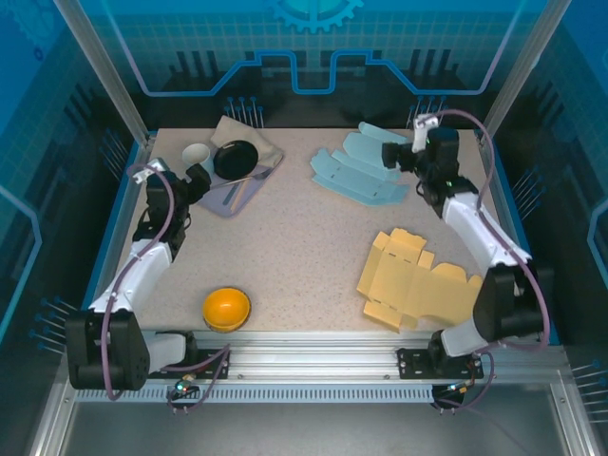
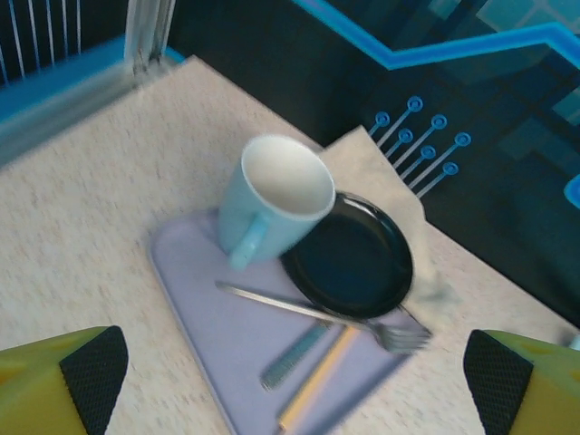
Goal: Fold the paper box
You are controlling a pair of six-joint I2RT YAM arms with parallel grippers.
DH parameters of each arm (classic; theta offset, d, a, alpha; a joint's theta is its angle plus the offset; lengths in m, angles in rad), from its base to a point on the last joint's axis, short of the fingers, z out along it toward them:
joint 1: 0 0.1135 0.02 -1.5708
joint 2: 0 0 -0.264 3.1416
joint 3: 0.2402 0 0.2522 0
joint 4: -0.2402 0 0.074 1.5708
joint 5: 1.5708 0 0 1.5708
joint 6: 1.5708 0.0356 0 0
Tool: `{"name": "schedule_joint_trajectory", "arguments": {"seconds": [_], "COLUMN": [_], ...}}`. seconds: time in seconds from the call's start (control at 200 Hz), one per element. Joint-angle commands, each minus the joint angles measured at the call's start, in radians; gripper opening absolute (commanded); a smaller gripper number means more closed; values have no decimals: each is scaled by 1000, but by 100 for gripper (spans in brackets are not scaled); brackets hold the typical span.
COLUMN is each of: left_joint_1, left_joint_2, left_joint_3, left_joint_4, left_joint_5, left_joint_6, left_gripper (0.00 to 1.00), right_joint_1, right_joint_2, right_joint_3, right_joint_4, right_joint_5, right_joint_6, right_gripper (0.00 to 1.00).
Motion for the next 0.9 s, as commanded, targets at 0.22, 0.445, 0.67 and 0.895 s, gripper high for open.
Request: {"name": "schedule_joint_trajectory", "arguments": {"seconds": [0.22,0.445,0.67,0.895], "left_joint_1": [-88,-230,-298,-319], "left_joint_2": [-13,20,116,164], "left_joint_3": [39,62,68,62], "left_joint_4": [-252,-253,-219,-206], "left_joint_5": [251,263,296,304], "left_joint_6": [-250,-209,-235,-251], "left_gripper": [99,99,99,99], "right_joint_1": [104,130,163,207], "right_joint_2": [451,654,700,680], "right_joint_3": [447,602,548,418], "right_joint_4": [-484,-580,-564,-506], "right_joint_5": [-190,-272,-310,-319], "right_joint_6": [-19,-5,29,124], "right_gripper": [100,100,100,100]}}
